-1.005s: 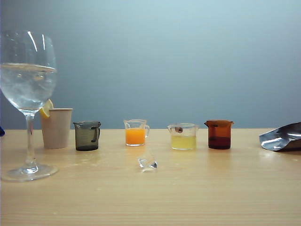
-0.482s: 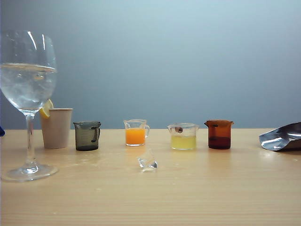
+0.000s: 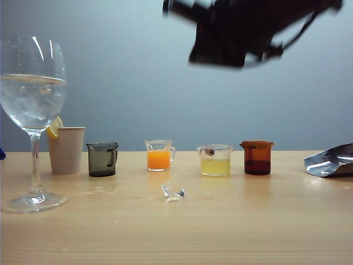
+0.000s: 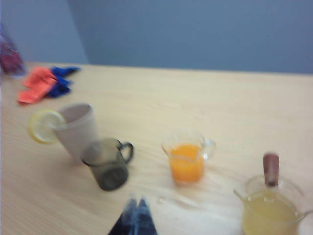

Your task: Pick up the second measuring cup from the left, pour the orange juice inside into the goblet, and finally put the measuring cup back in its original place.

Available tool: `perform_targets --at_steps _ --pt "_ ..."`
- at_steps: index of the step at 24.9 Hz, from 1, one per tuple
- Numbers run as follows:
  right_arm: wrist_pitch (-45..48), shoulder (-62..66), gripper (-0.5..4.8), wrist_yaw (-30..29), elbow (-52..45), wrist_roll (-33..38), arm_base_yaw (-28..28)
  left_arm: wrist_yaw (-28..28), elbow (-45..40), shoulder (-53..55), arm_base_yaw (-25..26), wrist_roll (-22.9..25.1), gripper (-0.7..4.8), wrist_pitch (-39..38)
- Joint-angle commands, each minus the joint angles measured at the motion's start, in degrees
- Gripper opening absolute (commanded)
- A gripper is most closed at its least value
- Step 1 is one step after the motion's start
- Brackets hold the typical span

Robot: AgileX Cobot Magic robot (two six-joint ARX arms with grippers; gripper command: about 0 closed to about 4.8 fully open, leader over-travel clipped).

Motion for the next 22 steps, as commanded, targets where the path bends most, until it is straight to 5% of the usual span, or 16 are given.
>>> perform_targets --at_steps 1,9,12,15,16,22 --pt "5.3 6.3 -0.06 -0.3 0.9 0.8 0.1 -4.2 0.3 0.3 -5.3 1.8 -0.06 0.4" --pt "5.9 19.1 0.32 -2.3 7.6 0.7 -0.5 -8.0 0.3 4.8 -14.1 3.4 -0.06 0.4" --pt "6.2 25.7 1.29 -3.1 12.1 0.6 -2.1 -7.7 0.3 6.8 -15.5 5.2 -0.06 0.3" --pt "6.1 29.5 3.74 -5.1 15.3 0.5 -3.9 -7.7 0.3 7.6 -15.5 5.8 -0.06 -0.4" --pt "6.1 30.2 4.21 -5.2 16.0 0.8 -4.2 -7.7 0.3 7.7 -15.5 6.2 -0.06 -0.6" --pt "6.1 35.6 4.31 -5.9 21.7 0.7 -5.8 -3.8 0.3 8.5 -15.5 9.2 -0.06 -1.4"
